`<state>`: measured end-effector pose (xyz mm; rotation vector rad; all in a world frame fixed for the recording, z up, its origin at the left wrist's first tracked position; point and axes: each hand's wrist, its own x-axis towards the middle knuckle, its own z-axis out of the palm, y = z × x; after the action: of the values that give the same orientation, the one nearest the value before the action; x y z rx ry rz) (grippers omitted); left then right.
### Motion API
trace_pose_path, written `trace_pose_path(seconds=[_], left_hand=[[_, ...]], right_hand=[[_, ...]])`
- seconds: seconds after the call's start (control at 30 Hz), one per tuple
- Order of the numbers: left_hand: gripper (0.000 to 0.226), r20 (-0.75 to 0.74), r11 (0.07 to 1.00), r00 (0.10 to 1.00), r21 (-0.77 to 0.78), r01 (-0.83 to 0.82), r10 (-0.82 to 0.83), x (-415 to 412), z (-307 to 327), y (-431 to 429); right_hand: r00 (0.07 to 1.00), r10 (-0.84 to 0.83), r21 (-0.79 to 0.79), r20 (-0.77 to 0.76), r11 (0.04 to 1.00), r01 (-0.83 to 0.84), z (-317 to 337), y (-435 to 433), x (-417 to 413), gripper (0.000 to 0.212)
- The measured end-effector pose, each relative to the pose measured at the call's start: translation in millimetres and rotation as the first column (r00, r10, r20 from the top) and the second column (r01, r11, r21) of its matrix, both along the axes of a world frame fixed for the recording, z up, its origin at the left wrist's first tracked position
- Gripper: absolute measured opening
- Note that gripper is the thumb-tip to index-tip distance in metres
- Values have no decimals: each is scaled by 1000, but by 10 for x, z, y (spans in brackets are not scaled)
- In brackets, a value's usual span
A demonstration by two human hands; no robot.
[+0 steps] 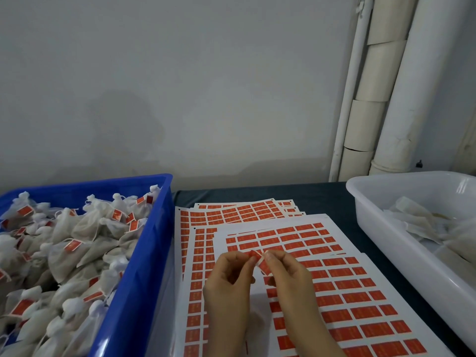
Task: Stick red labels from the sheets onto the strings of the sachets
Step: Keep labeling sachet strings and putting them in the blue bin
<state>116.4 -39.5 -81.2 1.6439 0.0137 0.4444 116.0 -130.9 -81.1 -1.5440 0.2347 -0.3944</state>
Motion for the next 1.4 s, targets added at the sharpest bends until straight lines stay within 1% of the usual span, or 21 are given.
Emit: trace_pose_path(seconds=[0.1,0.17,0.27,0.37,0.43,0.57,0.67,0.87,0.97,1.13,1.4], left_hand=[[28,53,993,999,114,-10,4,-43,15,-48],[32,86,984,996,175,-33,18,-58,22,-72],[30,153,970,986,222,-95,62,-39,-16,-66],[25,160,968,983,217,-125,91,0,-61,-40],[23,119,982,990,165,-91,71,11,-76,-27],[27,-48,997,999,-76,5,-9,16,-49,-19],[23,-108,987,994,-163,13,-31,24,-32,-17],[19,-170,980,983,-198,28,-63,14,19,-12],[14,-184,974,980,-221,39,-81,7,33,-8],[12,-194,966,974,-251,69,-120,-7,49,-22],[14,-204,967,972,-247,66,-119,-16,62,-30]], right_hand=[[997,27,135,-65,991,-18,-19,-4,30,11],[997,46,148,-61,988,-37,-32,-2,29,11],[998,61,91,-6,994,-60,-19,2,4,8],[993,97,-5,63,995,-97,27,14,-28,5],[987,131,-57,96,990,-126,52,21,-52,10],[976,167,-138,140,979,-147,87,28,-86,26],[983,122,-89,137,990,-110,89,20,-79,30],[993,55,-1,105,998,-55,62,-17,-48,25],[995,24,14,102,1000,-26,43,-21,-38,21],[994,-17,-10,106,1000,18,17,-43,-31,22],[994,-42,-34,102,998,46,-2,-59,-25,24]])
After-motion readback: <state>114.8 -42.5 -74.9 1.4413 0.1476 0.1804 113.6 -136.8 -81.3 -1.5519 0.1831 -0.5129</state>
